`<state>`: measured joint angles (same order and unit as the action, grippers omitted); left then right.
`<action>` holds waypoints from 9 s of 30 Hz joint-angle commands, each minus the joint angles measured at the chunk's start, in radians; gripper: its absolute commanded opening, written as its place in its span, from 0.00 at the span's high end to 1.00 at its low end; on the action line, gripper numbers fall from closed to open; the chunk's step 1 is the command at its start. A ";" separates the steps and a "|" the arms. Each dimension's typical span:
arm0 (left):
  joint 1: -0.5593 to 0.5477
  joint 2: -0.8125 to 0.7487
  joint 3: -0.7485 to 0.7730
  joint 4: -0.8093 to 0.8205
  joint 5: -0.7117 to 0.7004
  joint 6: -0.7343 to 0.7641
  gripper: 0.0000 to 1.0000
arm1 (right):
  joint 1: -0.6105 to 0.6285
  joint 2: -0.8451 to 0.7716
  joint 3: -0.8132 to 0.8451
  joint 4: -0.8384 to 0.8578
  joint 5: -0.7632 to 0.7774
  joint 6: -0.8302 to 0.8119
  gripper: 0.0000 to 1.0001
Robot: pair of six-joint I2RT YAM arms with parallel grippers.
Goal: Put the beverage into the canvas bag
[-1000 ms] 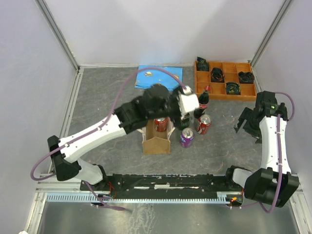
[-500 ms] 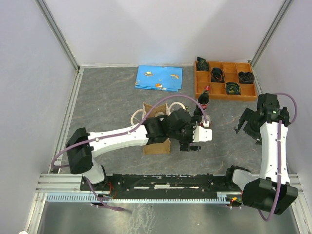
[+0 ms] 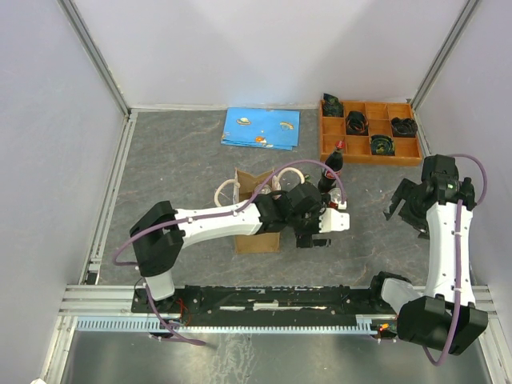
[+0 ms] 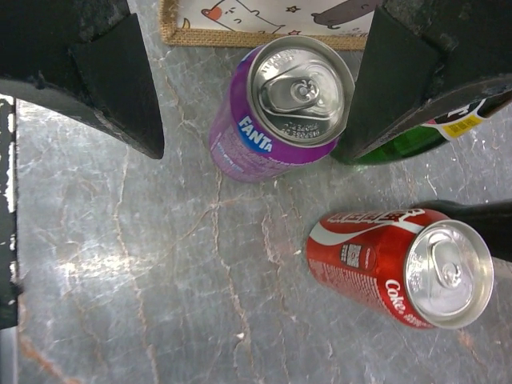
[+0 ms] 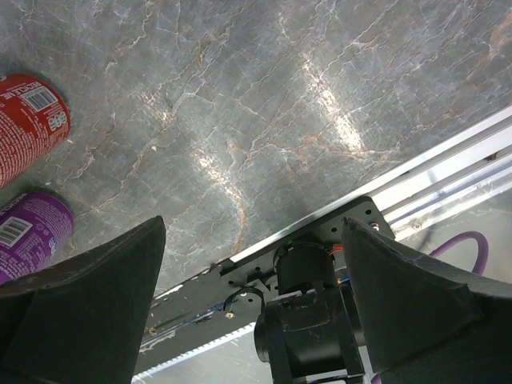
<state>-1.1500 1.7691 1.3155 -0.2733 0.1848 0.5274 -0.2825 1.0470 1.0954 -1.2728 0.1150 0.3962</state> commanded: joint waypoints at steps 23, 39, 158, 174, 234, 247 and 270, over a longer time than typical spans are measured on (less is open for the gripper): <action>0.075 0.096 0.051 -0.028 0.064 -0.023 0.11 | -0.003 0.021 0.019 0.012 0.012 -0.005 0.01; 0.074 0.043 0.176 -0.133 0.127 -0.066 0.97 | -0.004 0.022 0.017 0.015 0.011 0.000 0.01; 0.429 -0.461 -0.378 -0.034 -0.016 -0.396 0.15 | -0.003 0.066 -0.028 0.074 -0.035 0.020 0.01; 0.384 -0.525 0.012 0.112 -0.063 -0.337 0.12 | -0.003 0.083 0.024 0.054 -0.031 0.010 0.01; 0.010 0.373 0.420 0.189 -0.345 -0.290 0.09 | -0.004 0.011 0.144 -0.076 0.054 0.015 0.01; 0.014 0.403 0.407 0.140 -0.279 -0.349 0.21 | -0.004 0.010 0.139 -0.077 0.051 0.016 0.01; -0.011 0.240 0.199 0.072 -0.046 -0.374 0.77 | -0.003 0.011 0.107 -0.052 0.036 0.022 0.01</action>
<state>-1.1343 2.0514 1.5623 -0.1242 0.0593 0.1925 -0.2829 1.0683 1.2087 -1.3487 0.1566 0.4072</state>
